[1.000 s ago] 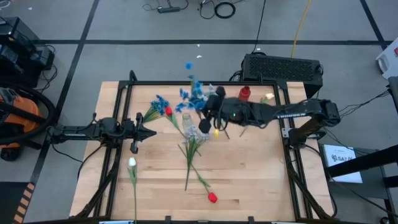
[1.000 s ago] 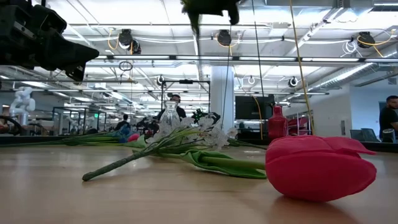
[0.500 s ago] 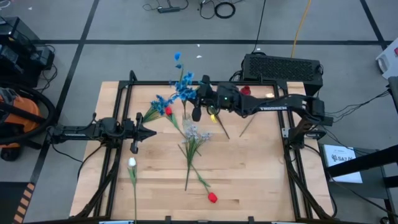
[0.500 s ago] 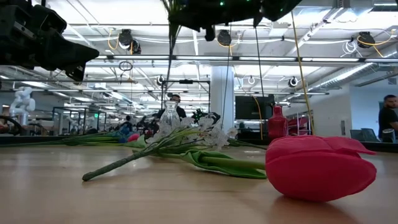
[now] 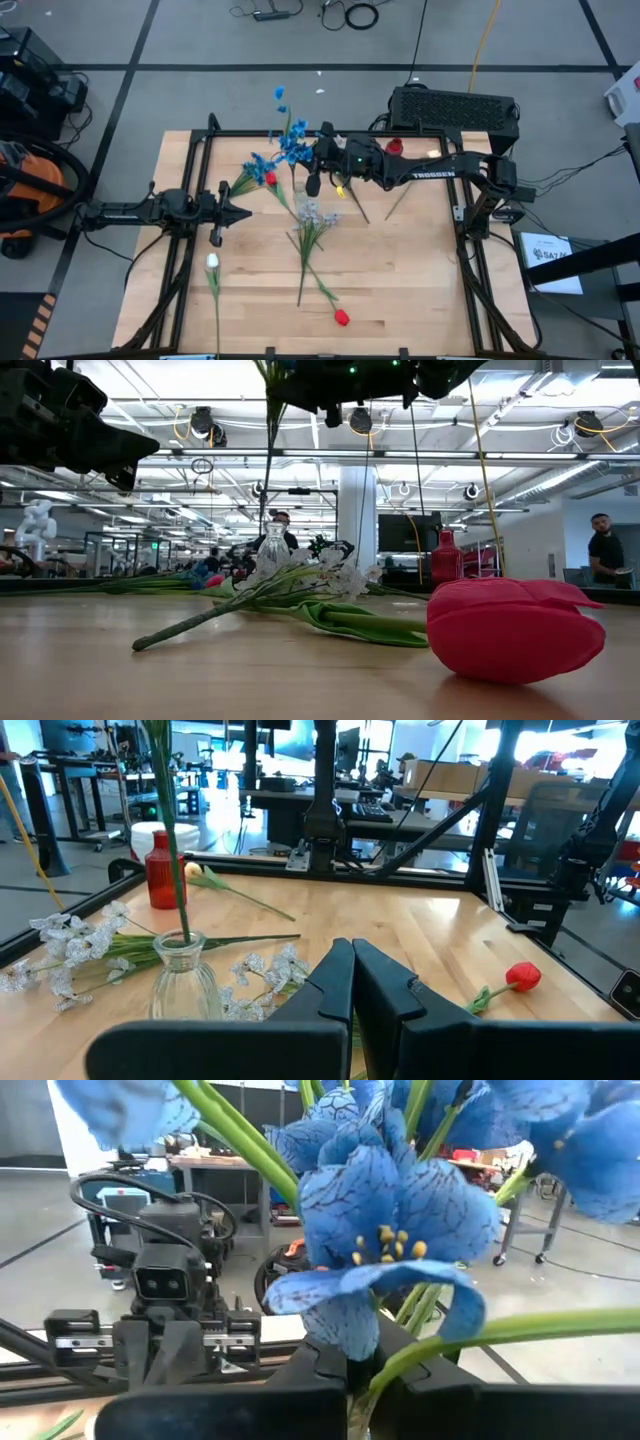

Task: Sort flowers into vase by color
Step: Put the bottom blue flowers into the transparent vase

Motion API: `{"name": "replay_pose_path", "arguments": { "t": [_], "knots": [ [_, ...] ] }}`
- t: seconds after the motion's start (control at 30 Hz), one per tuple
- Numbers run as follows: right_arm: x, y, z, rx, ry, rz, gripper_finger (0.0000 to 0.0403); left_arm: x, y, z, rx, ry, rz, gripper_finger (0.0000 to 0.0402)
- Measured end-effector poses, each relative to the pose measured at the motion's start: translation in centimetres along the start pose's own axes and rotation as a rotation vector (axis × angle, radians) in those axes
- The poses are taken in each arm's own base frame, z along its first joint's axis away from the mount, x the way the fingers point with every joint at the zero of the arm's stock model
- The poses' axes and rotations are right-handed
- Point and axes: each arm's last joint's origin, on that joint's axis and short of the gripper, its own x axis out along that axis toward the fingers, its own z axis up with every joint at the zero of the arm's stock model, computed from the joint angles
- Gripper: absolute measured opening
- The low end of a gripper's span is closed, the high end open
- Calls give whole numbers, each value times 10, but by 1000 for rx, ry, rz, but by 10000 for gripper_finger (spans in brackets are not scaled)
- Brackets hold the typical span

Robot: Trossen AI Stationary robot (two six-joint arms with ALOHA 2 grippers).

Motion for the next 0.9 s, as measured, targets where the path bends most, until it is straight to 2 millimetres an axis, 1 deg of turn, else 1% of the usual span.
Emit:
{"name": "replay_pose_path", "arguments": {
  "t": [0.17, 0.4, 0.53, 0.67, 0.8, 0.9],
  "knots": [
    [0, -3, -1, 5, 9, -12, 0, 0, 0, 0, 0, 0, 0, 8],
    [-3, -3, 4, 1, 6, -17, 0, 0, 0, 0, 0, 1, 1, 8],
    [-3, -4, 1, -1, 34, -20, 0, 0, 0, 0, 0, 0, 1, 8],
    [-4, -4, -5, -4, 105, -41, 0, 0, 0, 0, 0, 0, 1, 8],
    [-3, -3, -6, -4, 103, -33, 0, 0, 0, 0, 0, 0, 1, 9],
    [0, -3, -12, -7, 120, -32, 0, 0, 0, 0, 0, 0, 1, 8]
  ]
}}
